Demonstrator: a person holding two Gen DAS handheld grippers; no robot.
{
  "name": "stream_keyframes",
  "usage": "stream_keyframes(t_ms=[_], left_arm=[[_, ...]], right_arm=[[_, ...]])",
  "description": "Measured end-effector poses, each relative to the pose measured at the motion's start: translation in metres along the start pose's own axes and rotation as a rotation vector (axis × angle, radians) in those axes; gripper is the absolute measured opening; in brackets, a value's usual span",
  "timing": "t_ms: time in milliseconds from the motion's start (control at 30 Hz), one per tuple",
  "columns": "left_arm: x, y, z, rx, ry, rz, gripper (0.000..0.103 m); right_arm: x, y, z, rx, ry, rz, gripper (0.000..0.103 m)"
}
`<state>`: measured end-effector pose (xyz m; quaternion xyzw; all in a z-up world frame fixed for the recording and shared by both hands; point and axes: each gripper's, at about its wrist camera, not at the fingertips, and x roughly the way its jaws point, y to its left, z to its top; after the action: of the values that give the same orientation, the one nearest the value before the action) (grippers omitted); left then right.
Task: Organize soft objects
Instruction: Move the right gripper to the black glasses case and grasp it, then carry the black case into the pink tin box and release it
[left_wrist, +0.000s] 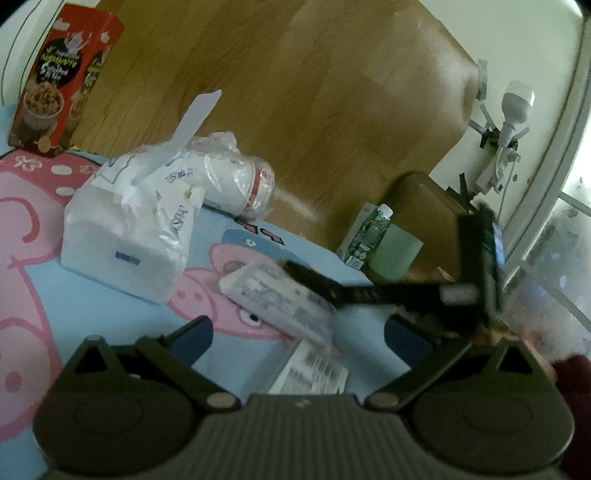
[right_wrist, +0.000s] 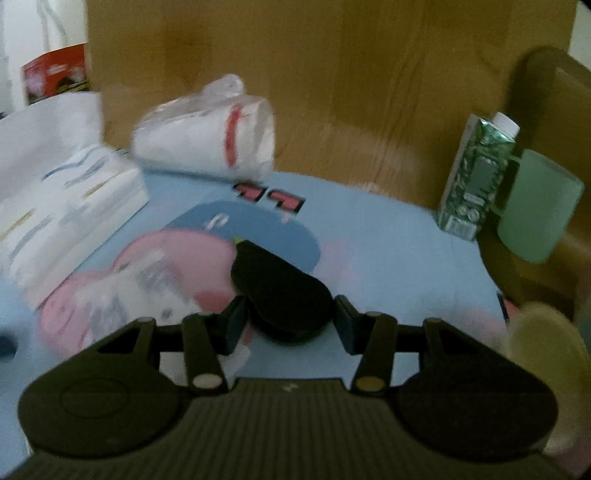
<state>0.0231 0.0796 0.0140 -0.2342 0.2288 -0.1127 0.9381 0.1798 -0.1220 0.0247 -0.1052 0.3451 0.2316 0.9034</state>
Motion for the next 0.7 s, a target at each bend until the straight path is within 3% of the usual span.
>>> stream_keyframes(t_ms=[400, 567, 700], left_arm=[[-0.006, -0.024, -0.006, 0.143, -0.022, 0.003, 0.102], [-0.012, -0.041, -0.013, 0.211, 0.005, -0.013, 0.101], [-0.024, -0.07, -0.024, 0.194, 0.07, -0.124, 0.101]], right_arm=[[-0.084, -0.021, -0.088, 0.013, -0.086, -0.024, 0.054], [-0.126, -0.022, -0.132, 0.009, -0.119, -0.03, 0.054], [-0.151, -0.015, -0.163, -0.009, -0.156, -0.009, 0.054]])
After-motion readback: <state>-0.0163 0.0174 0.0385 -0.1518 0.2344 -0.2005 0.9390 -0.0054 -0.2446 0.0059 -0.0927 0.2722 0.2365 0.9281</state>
